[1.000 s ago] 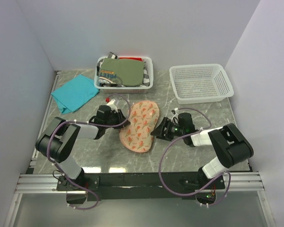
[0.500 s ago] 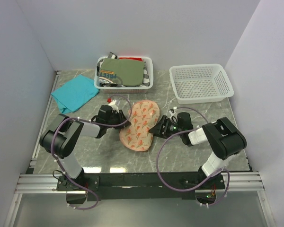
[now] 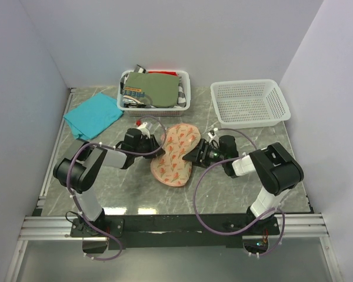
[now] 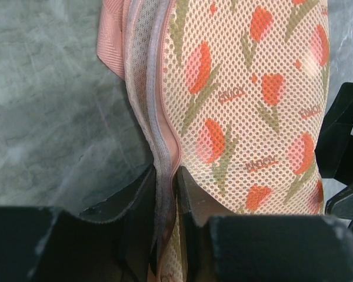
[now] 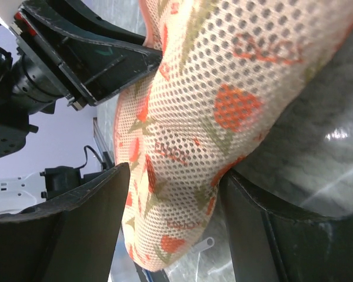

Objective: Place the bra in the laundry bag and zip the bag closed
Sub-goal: Adjust the laundry bag at the center of the board.

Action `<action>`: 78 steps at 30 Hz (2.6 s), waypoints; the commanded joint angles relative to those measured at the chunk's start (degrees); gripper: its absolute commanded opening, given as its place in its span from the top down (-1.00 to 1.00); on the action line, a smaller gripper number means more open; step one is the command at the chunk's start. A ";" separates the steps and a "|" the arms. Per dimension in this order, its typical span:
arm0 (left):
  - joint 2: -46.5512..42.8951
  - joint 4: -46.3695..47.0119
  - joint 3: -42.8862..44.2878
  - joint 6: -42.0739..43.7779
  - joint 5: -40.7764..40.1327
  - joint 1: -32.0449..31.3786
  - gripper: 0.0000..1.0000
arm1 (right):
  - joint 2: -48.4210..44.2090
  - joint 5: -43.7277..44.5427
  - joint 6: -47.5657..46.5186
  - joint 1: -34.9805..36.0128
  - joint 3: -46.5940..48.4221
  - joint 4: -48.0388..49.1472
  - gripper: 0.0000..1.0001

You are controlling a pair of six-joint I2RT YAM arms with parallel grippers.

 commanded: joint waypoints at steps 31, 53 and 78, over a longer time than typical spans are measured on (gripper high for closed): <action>6.50 -14.85 12.23 10.46 0.69 -0.85 0.46 | -1.83 21.05 -2.97 -1.61 0.77 -8.03 -0.47; 7.99 -12.92 12.67 11.61 8.95 -0.85 0.45 | 5.12 4.53 -6.92 -0.12 6.56 -2.73 -0.45; -13.43 -13.89 5.48 8.53 -7.56 -0.23 -0.93 | 5.56 4.78 6.52 1.11 -1.51 15.63 0.21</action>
